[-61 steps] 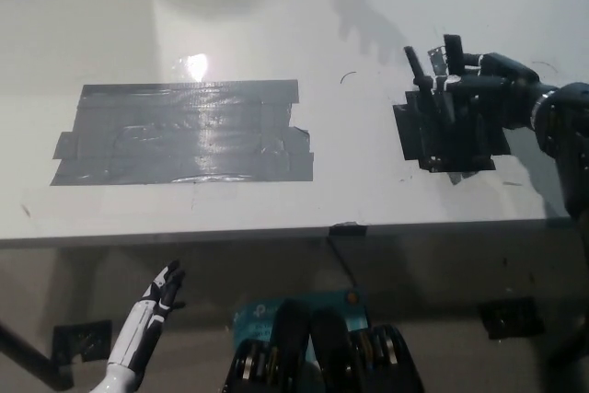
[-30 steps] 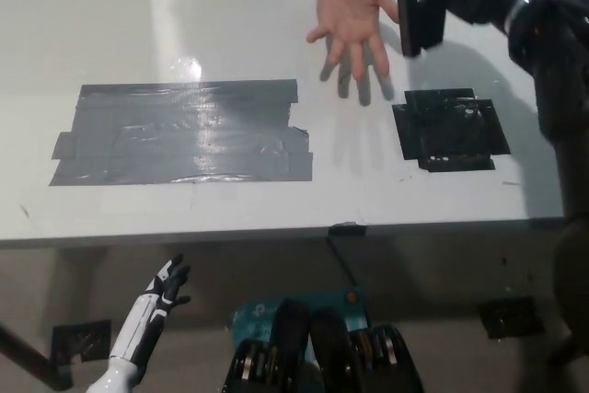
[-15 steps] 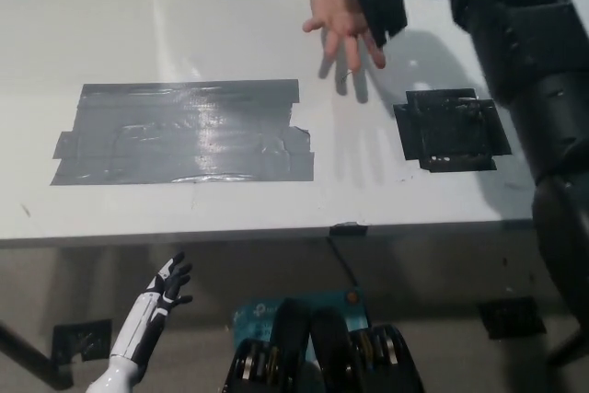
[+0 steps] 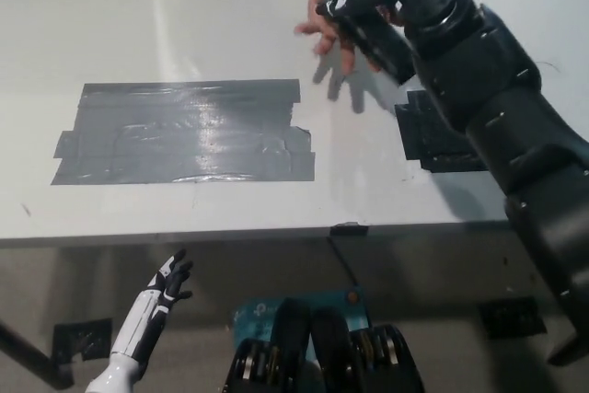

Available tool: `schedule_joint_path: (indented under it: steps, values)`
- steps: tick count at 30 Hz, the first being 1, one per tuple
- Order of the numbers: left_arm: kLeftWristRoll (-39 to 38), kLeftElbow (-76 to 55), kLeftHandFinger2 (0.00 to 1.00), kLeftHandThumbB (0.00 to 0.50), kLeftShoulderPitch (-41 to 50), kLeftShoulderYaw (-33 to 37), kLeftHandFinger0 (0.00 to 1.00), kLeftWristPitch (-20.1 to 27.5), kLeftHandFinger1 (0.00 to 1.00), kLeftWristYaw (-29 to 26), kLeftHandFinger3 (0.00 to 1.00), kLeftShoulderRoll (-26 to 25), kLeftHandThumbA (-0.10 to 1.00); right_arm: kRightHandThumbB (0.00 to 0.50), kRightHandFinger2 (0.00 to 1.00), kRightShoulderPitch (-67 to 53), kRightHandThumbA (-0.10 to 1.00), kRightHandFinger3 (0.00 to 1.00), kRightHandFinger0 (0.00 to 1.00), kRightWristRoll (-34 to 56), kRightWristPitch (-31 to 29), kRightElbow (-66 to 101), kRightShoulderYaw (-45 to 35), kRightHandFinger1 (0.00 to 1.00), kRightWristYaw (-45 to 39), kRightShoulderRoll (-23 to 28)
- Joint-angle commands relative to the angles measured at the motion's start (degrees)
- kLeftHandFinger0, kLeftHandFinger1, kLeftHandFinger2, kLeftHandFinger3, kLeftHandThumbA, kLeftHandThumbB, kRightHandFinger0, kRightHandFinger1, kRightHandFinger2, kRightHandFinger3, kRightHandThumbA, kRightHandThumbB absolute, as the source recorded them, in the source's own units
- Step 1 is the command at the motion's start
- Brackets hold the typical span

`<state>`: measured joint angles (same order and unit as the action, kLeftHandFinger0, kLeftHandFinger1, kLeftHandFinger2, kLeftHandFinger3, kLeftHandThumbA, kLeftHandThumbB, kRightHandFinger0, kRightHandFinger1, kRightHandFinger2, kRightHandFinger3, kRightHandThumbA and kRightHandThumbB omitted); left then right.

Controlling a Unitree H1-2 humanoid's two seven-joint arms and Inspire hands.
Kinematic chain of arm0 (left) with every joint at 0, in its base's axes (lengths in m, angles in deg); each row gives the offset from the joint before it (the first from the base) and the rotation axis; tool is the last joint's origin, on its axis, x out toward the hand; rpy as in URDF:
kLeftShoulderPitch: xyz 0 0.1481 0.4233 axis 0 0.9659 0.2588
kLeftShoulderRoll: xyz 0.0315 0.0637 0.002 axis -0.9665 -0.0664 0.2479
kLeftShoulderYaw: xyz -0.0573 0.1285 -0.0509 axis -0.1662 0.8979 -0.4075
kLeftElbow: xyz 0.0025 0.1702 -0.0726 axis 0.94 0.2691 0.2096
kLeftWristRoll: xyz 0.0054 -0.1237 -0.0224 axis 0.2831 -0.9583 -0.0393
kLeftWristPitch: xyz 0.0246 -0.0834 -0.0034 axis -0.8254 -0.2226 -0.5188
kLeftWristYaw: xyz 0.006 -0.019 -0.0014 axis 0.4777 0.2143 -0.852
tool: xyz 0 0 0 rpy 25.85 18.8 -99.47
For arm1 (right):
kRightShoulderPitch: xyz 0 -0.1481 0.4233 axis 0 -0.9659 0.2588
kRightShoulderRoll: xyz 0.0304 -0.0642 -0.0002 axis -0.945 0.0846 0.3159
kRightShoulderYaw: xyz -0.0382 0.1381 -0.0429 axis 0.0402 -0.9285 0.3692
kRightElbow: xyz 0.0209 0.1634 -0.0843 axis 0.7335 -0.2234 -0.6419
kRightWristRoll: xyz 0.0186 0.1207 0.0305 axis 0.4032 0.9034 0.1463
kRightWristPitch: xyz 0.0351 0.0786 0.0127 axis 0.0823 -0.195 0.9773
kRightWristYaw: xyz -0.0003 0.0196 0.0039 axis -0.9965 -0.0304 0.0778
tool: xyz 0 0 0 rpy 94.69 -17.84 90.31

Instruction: A stapler is kept on the black spot marked on the desk infront of the robot. The robot picks up the stapler using its right hand and passes it to a person

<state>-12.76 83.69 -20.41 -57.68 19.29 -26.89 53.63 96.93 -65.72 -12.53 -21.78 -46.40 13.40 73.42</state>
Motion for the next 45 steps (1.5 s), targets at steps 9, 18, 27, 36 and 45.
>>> schedule_joint_path:
  steps: [9,18,27,36,45]
  values:
    - [-0.3,-2.2,0.99,0.5,-2.1,0.3,0.86,0.6,0.96,1.4,1.0,-0.5,1.0,0.272,1.0,9.4,1.0,1.0,0.81,-13.2,-15.6,-2.0,9.7,1.0,11.8,1.2]
    - [-0.5,-2.0,0.99,0.5,-2.3,0.2,0.87,0.6,0.97,1.6,1.0,-0.4,1.0,0.308,1.0,8.7,1.0,1.0,1.0,-11.4,-16.6,-1.5,7.2,1.0,5.5,2.0]
    - [-0.7,-1.7,0.99,0.5,-2.2,0.2,0.87,0.4,0.97,1.6,1.0,-0.3,1.0,0.343,1.0,9.1,1.0,1.0,1.0,-10.3,-18.3,0.5,4.4,1.0,2.4,3.8]
    - [-1.2,-2.4,1.0,0.5,-2.5,0.2,0.86,-0.1,0.97,2.1,1.0,-0.4,1.0,0.381,1.0,1.1,1.0,1.0,1.0,-9.1,-11.5,31.0,-0.3,1.0,-4.5,11.2]
    - [0.1,-1.4,0.99,0.5,-2.0,0.1,0.84,1.0,0.97,0.9,1.0,-0.5,1.0,0.382,1.0,-21.2,1.0,1.0,1.0,1.7,5.0,85.6,-8.4,1.0,-14.1,21.1]
